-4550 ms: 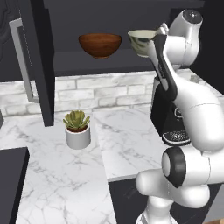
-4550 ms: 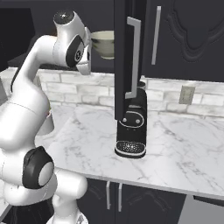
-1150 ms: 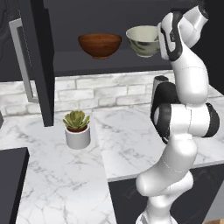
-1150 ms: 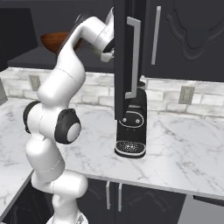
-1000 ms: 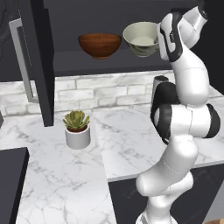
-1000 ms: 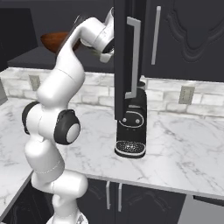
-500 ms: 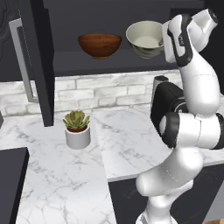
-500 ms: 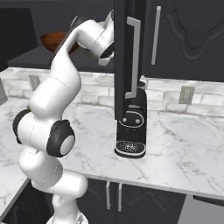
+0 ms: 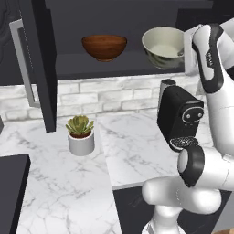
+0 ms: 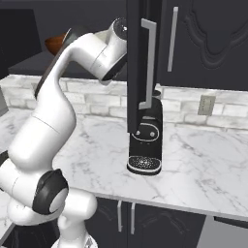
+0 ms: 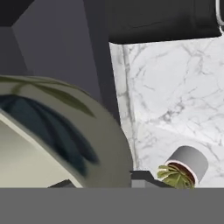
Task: Pick up the bowls from the cabinet and place each bowl in front of a stool on the dining counter.
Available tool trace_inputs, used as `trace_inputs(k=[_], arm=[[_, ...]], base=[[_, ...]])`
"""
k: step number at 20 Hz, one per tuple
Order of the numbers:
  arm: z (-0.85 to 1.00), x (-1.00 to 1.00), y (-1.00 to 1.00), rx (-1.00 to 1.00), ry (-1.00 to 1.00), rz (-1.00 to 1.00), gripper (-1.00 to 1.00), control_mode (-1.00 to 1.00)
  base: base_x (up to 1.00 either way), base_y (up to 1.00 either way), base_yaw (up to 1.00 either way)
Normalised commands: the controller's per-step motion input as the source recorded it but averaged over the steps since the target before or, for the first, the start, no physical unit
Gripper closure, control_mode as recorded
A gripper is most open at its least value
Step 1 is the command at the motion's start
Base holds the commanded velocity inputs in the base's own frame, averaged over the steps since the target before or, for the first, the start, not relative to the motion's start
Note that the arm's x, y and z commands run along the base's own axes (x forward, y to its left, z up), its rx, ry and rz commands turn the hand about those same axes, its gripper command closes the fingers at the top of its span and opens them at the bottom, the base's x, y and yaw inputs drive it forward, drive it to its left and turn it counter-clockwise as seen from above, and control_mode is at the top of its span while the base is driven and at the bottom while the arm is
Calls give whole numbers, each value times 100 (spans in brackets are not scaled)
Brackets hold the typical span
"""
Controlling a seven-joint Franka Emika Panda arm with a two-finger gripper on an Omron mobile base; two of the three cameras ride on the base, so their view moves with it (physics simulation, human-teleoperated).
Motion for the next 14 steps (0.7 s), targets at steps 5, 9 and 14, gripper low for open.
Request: trace_inputs(k=[5, 9, 14], arm=[[0, -100, 7, 9, 23, -8, 100, -100], [0, -99, 7, 5, 27, -4, 100, -100], [-10, -71, 16, 1, 13, -2, 100, -100]], base=[[0, 0, 0], [0, 0, 0], [0, 0, 0]])
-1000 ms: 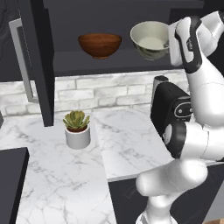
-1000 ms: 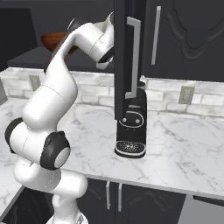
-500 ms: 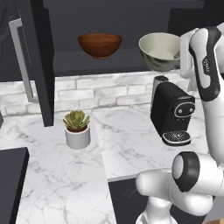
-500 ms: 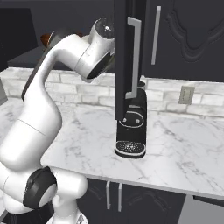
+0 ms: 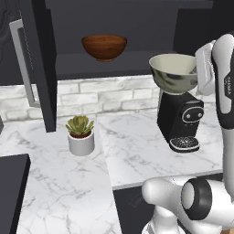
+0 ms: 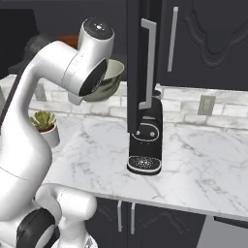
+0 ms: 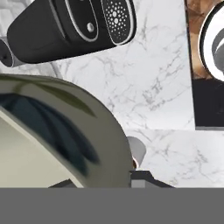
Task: Pick up the bowls from the cabinet and place each bowl in front of a stool on the dining counter.
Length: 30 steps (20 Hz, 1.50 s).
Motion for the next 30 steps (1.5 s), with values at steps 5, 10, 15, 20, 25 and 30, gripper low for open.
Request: trace_inputs(k=[5, 10, 15, 20, 25, 30], arm=[[-21, -48, 12, 0, 3, 0, 100, -100], [-32, -49, 0, 0, 0, 0, 100, -100], [-25, -63, 0, 0, 0, 0, 100, -100], [0, 0, 0, 0, 0, 0, 100, 100], [0, 0, 0, 0, 0, 0, 100, 100], [0, 0, 0, 0, 0, 0, 100, 100]], base=[[0, 0, 0], [0, 0, 0], [0, 0, 0], [-100, -35, -9], [-100, -68, -34], [-70, -13, -79]])
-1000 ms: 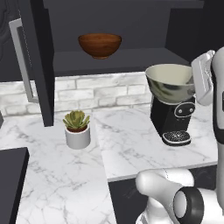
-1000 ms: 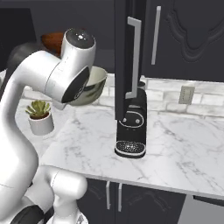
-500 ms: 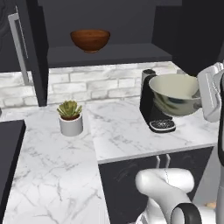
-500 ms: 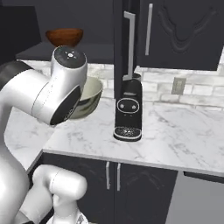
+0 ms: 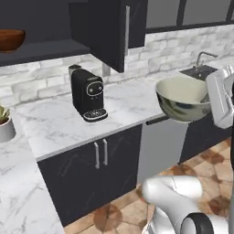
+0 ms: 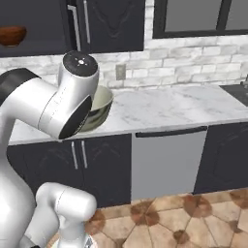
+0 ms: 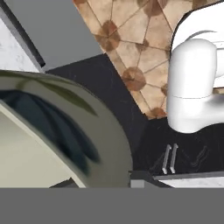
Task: Pick up the bowls from the cabinet and place each bowl in front of a stool on the dining counter.
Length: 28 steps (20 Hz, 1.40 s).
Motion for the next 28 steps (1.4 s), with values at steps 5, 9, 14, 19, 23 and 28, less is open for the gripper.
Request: trace_inputs(k=[5, 9, 14, 19, 23, 28], arm=[[0, 0, 0, 0, 0, 0, 100, 100], [0, 0, 0, 0, 0, 0, 100, 100], [0, 0, 0, 0, 0, 0, 100, 100], [0, 0, 0, 0, 0, 0, 100, 100], [0, 0, 0, 0, 0, 0, 100, 100], [0, 0, 0, 0, 0, 0, 100, 100]], base=[[-9, 0, -100], [0, 0, -100], [0, 0, -100], [0, 0, -100], [1, -1, -92], [22, -11, -81]])
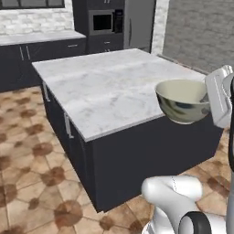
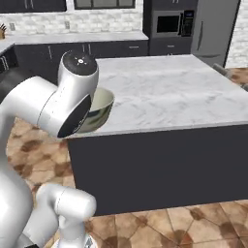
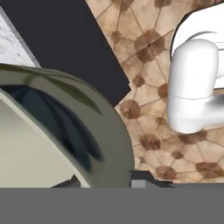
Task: Pick up the bowls from the cabinet and place each bowl in front of a stool on the dining counter.
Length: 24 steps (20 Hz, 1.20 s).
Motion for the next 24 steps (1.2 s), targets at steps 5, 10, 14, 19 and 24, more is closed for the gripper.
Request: trace_inputs(k=[5, 10, 14, 19, 24], arm=[[0, 0, 0, 0, 0, 0, 100, 100], [0, 0, 0, 0, 0, 0, 100, 100], [0, 0, 0, 0, 0, 0, 100, 100], [0, 0, 0, 0, 0, 0, 100, 100], [0, 0, 0, 0, 0, 0, 100, 100]], base=[[78, -36, -56], [100, -73, -24], [100, -100, 0], [100, -100, 2], [100, -100, 14]])
